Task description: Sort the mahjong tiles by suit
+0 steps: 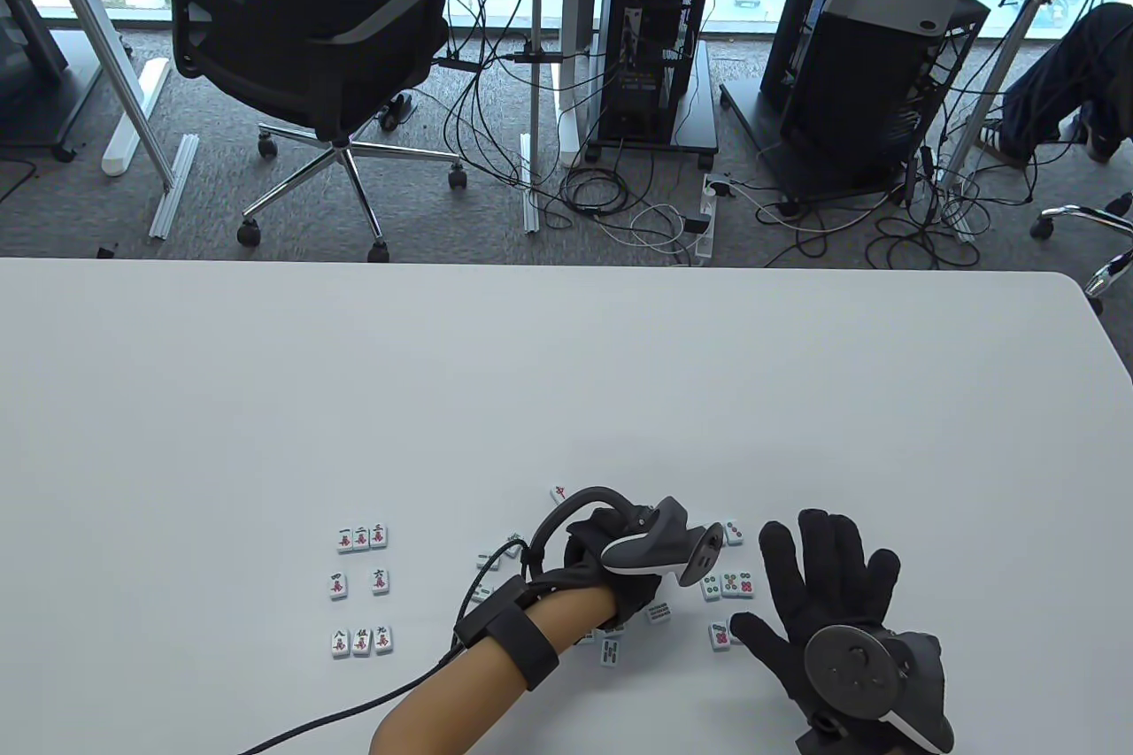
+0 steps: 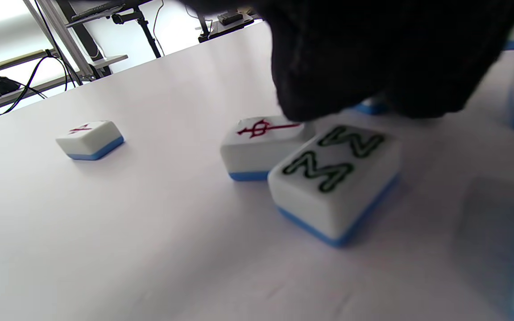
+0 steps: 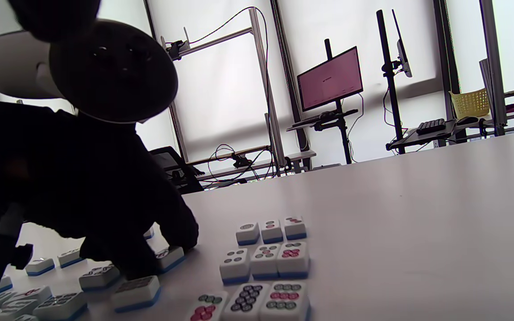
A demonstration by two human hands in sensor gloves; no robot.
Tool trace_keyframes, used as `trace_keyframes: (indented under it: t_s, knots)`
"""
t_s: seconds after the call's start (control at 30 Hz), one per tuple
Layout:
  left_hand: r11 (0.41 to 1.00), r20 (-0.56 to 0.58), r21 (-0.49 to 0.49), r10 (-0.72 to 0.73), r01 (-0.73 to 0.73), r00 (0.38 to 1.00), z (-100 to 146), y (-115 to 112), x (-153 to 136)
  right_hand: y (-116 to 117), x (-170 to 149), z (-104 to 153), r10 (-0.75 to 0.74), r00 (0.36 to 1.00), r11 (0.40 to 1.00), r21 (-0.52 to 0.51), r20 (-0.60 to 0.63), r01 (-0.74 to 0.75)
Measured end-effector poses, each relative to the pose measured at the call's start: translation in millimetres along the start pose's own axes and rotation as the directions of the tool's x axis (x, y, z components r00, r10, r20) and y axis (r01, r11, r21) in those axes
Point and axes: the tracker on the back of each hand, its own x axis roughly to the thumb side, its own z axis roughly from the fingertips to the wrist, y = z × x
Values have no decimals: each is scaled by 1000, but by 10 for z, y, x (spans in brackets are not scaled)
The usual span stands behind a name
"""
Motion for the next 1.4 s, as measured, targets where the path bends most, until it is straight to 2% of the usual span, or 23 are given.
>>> trace_keyframes:
  t_s: [0.37, 0.5, 0.6, 0.87, 1.03, 1.17, 1.4]
  knots:
    - [1000, 32, 12, -7, 6, 999, 4, -11, 47, -3, 1, -1, 4, 1000, 1000, 2, -1, -4]
    - [999, 53, 50, 5, -8, 999, 50, -14, 17, -4, 1, 0, 1, 1000, 1000, -1, -1, -1]
    - [992, 70, 106, 63, -70, 996, 160, 22, -86, -5, 2, 0, 1, 1000, 1000, -3, 1, -1]
    - [946, 70, 260, 183, -195, 981, 705, 141, -612, -4, 6, 1, 4, 1000, 1000, -1, 2, -4]
    - [934, 2, 271, 243, -234, 970, 1111, 65, -1056, 2, 12, 0, 12, 1000, 1000, 4, 3, -12]
    - [943, -107, 251, 251, -219, 962, 1422, -111, -1422, 4, 13, 0, 16, 1000, 1000, 9, 0, -16]
    - [974, -333, 141, 215, -177, 918, 1781, -665, -1996, 4, 18, -2, 18, 1000, 1000, 9, 0, -18]
